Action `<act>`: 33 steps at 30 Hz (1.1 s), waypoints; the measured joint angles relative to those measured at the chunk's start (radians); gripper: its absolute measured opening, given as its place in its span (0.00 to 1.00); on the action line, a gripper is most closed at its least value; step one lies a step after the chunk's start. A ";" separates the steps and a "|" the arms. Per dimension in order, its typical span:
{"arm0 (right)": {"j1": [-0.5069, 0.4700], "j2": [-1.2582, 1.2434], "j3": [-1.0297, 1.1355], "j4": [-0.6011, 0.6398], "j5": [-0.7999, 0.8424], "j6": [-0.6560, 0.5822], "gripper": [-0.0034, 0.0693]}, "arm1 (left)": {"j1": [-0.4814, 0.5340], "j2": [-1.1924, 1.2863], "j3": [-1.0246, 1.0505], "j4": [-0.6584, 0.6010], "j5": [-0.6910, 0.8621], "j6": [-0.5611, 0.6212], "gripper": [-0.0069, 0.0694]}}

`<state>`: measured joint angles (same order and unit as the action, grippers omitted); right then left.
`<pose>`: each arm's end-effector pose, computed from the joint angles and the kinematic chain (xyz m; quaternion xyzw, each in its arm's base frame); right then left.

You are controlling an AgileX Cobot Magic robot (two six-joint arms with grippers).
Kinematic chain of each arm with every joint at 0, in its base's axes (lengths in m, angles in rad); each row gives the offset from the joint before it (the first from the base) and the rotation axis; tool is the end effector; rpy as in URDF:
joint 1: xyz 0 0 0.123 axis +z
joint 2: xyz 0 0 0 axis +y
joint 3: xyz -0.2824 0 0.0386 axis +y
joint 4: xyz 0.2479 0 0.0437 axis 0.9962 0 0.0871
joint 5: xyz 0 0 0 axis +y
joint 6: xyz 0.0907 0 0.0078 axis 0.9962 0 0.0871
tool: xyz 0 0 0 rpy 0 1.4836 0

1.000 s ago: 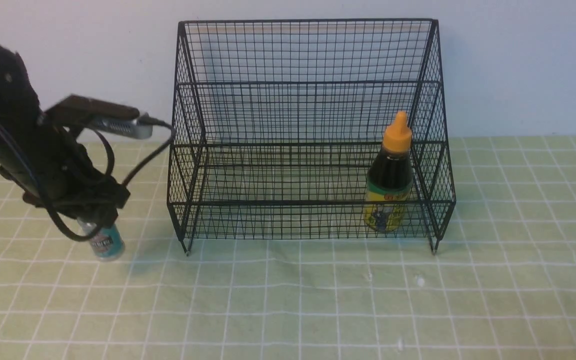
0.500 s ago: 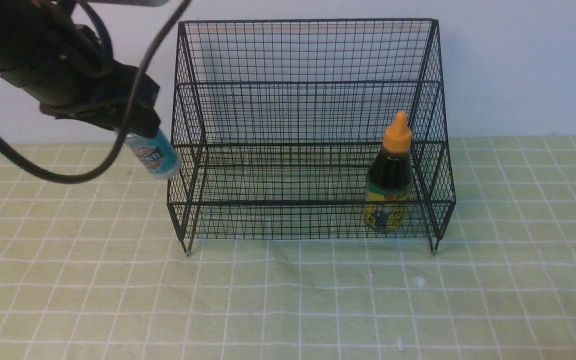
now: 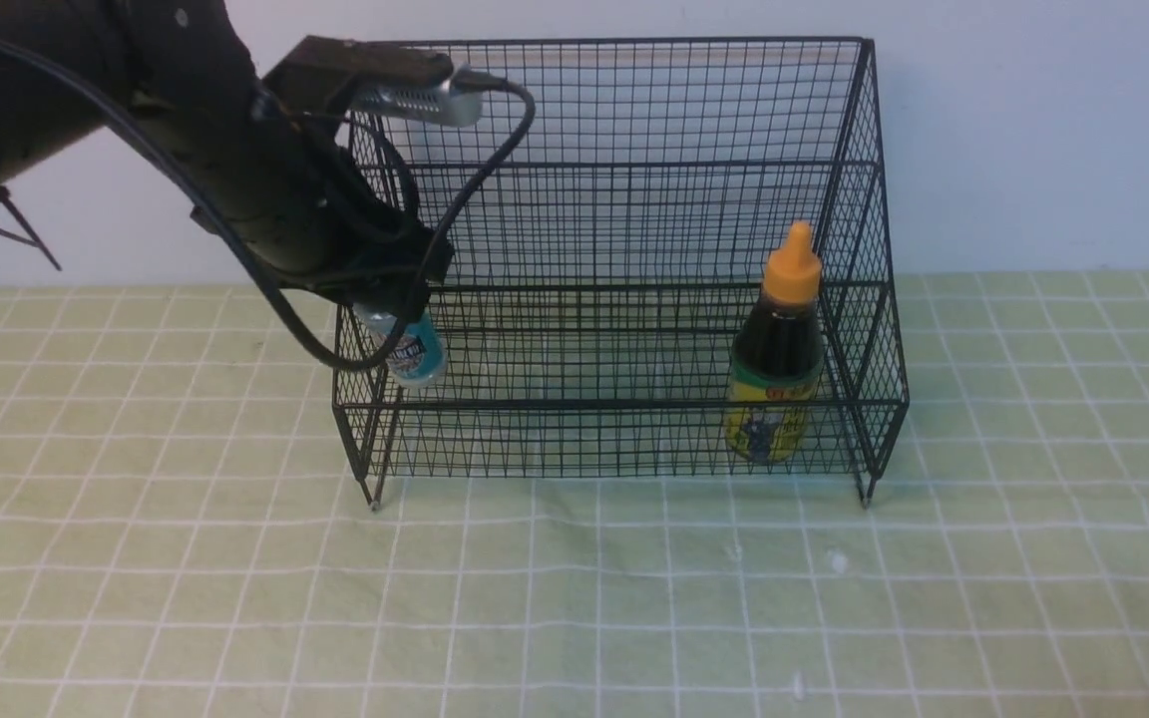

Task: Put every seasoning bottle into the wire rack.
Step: Use the left arm to put the condiment bottle back on the shelf

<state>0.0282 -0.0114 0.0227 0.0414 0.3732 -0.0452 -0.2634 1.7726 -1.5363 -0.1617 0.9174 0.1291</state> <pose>0.0525 0.0029 0.1725 -0.0185 0.8037 0.0125 0.5946 0.3732 -0.1127 0.2976 0.1573 0.9528 -0.0909 0.2431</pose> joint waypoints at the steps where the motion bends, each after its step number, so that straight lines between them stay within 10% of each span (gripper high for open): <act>1: 0.000 0.000 0.000 0.000 0.000 0.000 0.03 | 0.000 0.006 0.000 0.000 -0.003 0.000 0.54; 17: 0.000 0.000 0.000 0.000 0.000 0.000 0.03 | -0.005 0.130 0.000 0.013 -0.010 -0.001 0.54; 26: 0.000 0.000 0.000 0.000 0.001 0.000 0.03 | -0.005 0.099 -0.077 0.030 0.119 -0.019 0.72; 33: 0.000 0.000 0.000 0.000 0.001 0.000 0.03 | -0.005 -0.051 -0.236 0.064 0.304 -0.028 0.37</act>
<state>0.0282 -0.0114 0.0227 0.0414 0.3741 -0.0450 -0.2686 1.7219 -1.7725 -0.0978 1.2217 0.1016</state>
